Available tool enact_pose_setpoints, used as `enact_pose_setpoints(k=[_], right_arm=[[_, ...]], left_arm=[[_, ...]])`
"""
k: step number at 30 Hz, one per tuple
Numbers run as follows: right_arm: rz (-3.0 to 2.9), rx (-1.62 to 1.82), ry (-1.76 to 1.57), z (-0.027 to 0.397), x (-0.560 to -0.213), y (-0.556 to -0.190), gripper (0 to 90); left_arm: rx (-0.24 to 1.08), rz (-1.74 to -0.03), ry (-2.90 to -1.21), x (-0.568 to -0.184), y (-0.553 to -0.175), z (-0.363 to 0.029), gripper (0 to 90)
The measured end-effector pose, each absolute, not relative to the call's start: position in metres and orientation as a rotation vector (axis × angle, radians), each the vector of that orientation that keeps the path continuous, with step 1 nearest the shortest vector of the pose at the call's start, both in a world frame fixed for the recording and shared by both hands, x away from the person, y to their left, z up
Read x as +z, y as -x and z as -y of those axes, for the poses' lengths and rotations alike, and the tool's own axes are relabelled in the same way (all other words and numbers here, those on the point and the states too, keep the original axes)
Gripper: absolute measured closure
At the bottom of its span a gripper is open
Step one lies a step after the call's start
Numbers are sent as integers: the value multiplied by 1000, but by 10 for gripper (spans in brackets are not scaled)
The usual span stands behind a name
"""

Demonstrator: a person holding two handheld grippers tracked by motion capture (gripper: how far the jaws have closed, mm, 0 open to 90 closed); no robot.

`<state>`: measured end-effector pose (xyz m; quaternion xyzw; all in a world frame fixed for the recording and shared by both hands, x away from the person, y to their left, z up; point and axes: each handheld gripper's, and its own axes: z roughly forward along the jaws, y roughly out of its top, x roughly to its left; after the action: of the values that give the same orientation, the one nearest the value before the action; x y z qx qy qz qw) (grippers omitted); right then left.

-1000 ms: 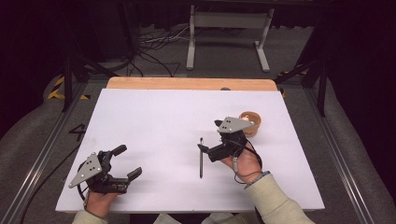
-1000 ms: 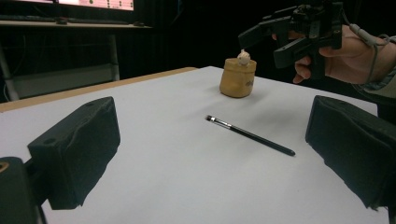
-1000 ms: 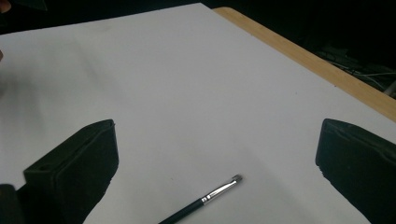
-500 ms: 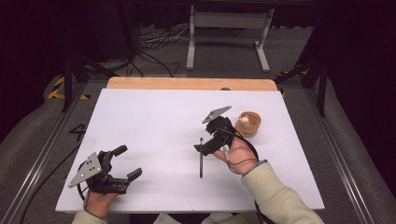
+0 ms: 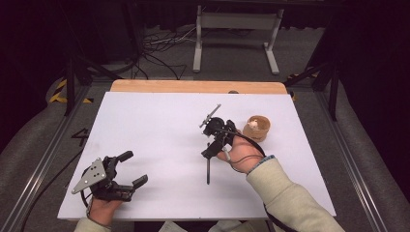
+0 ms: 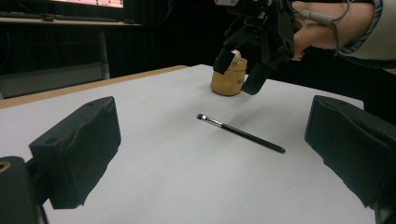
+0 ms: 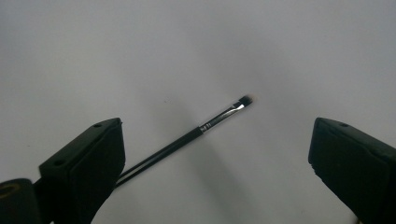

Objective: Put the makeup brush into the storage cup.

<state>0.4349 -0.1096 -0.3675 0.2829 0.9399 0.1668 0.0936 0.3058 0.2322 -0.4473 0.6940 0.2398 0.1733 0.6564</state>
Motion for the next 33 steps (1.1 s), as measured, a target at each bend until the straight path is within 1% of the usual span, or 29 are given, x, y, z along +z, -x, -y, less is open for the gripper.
enact_pose_setpoints(k=[19, 33], right_arm=[[-2930, 116, -795, 80, -386, -454, 59], [-2955, 87, -812, 74, -389, -459, 59]], left_arm=[[385, -557, -1582, -449, -298, -240, 39], [385, -563, -1584, -450, -296, -241, 38]])
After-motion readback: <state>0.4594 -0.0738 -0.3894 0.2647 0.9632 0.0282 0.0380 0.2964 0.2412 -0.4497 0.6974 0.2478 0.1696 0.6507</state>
